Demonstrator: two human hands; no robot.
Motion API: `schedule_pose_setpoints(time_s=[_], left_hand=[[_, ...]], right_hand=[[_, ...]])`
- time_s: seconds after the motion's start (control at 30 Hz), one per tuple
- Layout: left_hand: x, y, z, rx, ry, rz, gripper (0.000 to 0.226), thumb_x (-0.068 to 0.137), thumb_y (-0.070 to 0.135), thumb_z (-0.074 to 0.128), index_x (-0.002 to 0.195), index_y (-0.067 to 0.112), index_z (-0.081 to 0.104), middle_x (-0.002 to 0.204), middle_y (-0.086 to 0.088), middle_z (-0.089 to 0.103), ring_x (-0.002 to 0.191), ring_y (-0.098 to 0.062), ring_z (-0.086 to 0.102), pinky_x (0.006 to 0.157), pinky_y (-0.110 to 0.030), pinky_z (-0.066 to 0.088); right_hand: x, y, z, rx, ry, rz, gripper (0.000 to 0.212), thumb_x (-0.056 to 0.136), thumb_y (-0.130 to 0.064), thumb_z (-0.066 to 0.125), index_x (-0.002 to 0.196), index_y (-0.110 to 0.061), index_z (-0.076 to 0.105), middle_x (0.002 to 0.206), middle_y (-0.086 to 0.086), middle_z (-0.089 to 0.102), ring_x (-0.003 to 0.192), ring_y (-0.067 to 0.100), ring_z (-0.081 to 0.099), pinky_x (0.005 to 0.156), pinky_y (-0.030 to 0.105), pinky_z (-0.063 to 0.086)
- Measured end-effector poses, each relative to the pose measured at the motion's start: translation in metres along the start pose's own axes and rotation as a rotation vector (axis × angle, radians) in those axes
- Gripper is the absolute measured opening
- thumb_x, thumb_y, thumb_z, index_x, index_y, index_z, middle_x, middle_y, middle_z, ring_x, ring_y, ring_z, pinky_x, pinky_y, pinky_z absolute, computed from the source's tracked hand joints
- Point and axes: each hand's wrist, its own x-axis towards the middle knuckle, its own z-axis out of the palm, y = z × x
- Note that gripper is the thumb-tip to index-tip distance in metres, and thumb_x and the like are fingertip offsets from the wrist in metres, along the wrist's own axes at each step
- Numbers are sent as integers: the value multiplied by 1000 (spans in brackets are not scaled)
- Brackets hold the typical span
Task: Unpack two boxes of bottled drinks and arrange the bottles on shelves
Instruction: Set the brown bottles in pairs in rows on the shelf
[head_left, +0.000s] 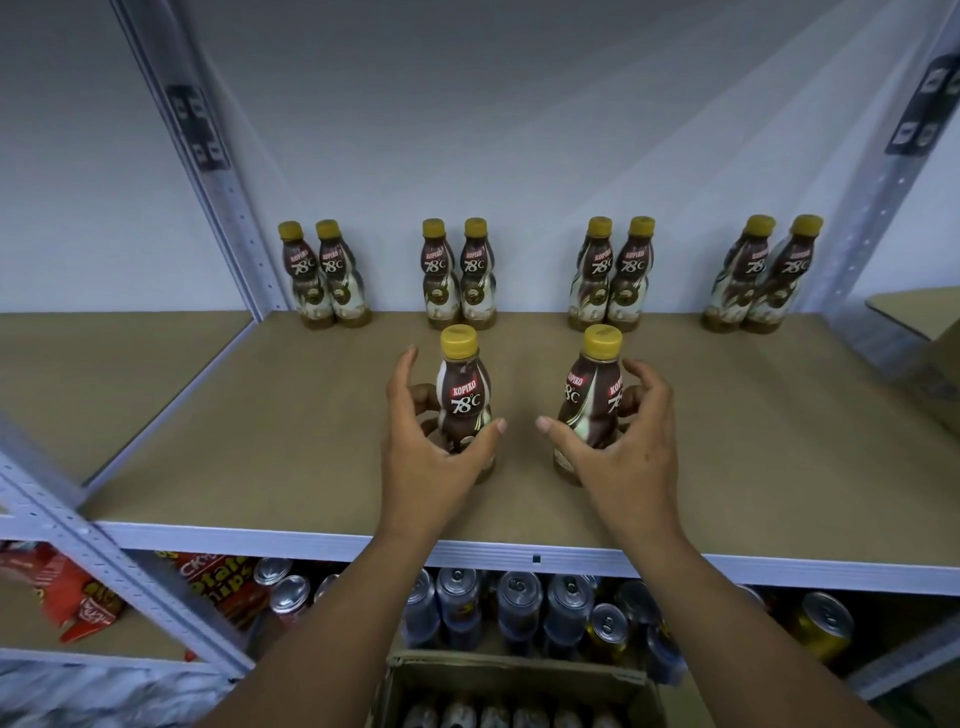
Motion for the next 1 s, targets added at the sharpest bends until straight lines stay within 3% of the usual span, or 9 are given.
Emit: schedule_pose_setpoints(time_s=[0.23,0.37,0.47,0.57,0.73,1.0], left_hand=[[1,-3,0,3,-4,-3,105,74,16,92,155,39,29,121,7,59,107,-9,66,84,-18,54],[2,-3,-1,1,-15,-29,104,77,13,89,156,38,27,122,10,59,107,-3,64,84,-15,53],[3,-1,-1,-6,-28,-47,102,79,7,85,158,34,26,121,13,60,104,3,64,82,-11,51],[4,-3,-1,-10,-47,-60,99,81,6,82,157,35,26,123,9,63,102,0,67,82,-12,52],[5,-5,0,-23,-97,-71,95,84,2,76,157,35,24,122,8,68,98,-6,70,81,-15,52],[5,-4,0,-50,-159,-93,92,88,-4,69,157,35,22,131,7,65,110,-4,68,87,-12,50]], right_hand=[[1,4,1,38,-17,-18,85,69,-41,91,136,-31,39,123,-1,56,111,21,57,93,45,51],[1,4,0,65,-25,-10,81,70,-37,89,135,-29,42,119,-4,57,109,18,59,92,43,52],[1,3,-1,78,-45,22,81,71,-34,89,137,-33,42,115,-6,59,101,12,61,86,33,53],[1,3,-2,82,-47,23,80,72,-31,88,137,-35,41,113,-6,62,97,10,62,83,27,51],[1,2,-1,79,-52,19,80,72,-31,87,138,-35,41,114,-5,63,100,13,62,85,28,51],[2,1,-1,89,-55,15,84,73,-35,88,142,-32,40,118,-8,60,105,13,60,89,31,49]])
